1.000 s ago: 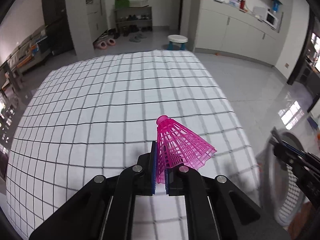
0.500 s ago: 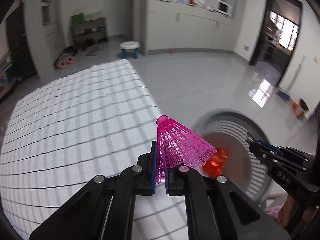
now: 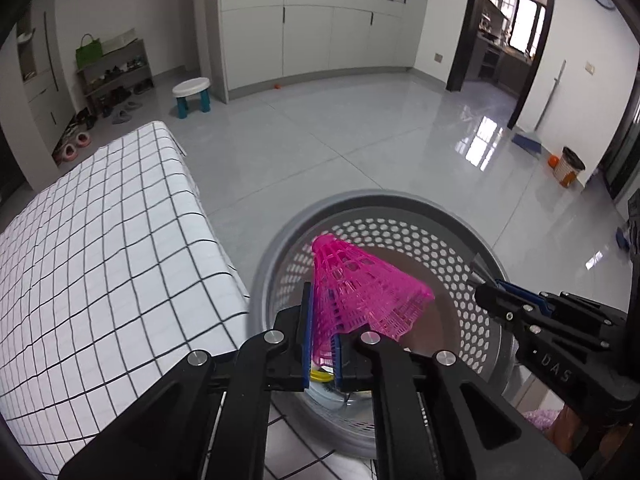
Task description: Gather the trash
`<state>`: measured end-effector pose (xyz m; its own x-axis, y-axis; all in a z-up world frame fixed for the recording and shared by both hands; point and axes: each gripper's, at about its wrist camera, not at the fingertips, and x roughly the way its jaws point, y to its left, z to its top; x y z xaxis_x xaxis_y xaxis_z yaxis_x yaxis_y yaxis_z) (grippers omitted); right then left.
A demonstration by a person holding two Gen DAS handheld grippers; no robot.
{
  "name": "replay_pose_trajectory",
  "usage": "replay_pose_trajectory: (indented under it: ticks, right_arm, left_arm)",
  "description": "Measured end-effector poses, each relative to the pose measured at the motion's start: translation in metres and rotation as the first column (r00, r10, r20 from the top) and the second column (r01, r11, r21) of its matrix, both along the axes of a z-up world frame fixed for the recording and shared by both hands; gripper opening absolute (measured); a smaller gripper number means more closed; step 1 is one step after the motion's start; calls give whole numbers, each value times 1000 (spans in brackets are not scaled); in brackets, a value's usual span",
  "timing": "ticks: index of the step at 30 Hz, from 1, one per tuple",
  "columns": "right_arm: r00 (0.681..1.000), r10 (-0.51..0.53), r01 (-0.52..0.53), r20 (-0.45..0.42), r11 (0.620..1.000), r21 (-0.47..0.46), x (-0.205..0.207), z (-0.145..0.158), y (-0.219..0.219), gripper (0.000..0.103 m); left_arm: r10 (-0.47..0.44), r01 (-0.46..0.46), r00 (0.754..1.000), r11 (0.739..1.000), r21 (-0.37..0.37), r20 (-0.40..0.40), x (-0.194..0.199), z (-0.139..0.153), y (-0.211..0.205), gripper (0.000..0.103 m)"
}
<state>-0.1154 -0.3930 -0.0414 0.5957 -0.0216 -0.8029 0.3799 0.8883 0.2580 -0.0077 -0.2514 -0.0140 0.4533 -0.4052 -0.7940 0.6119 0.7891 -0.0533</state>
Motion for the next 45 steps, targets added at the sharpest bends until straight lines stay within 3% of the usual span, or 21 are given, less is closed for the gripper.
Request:
replay_pose_trajectory:
  ticks: [4,7,24,25,27,29,30,36,45]
  right_arm:
    - [1000,-19,19,10,1000,3,-2,-1,-5,27]
    - [999,-29,29,31,1000,6,-5,1,-7,40]
    - [999,-21,21,43,1000,12,-7,1,-6,44]
    - [999,-21,20,44,1000,12,-7,1,-7,44]
    - [999,-17,17,45,1000,13,-7,1,-6,48]
    - [999,-12,11,44,1000,13,-7,1,-5,48]
    - [999,-10,10,44,1000,10,-7,1,-5,48]
    - [998,-19,18,58,1000,15,-8,3,-8,52]
    - [998,-20,19,58,1000,15,-8,3,-7,53]
  left_arm:
    - [-1,1,1000,1000,-4,-24,1,-7,-4,10]
    - [9,-9,1000,1000,9,-26,4,-10,-3,10]
    - [33,-33,999,998,44,-3,-6,-6,-6,12]
    - [33,-33,999,998,45,-3,-6,-6,-7,15]
    - [33,-33,999,998,44,4,-8,-4,-7,30]
    - [41,-41,999,999,34,18,-9,-1,-6,69]
    - [50,-50,998,999,18,38,-10,2,-3,73]
    - [71,-72,996,997,18,62,-9,9,1,74]
    - [96,-98,991,995,26,96,-12,13,5,85]
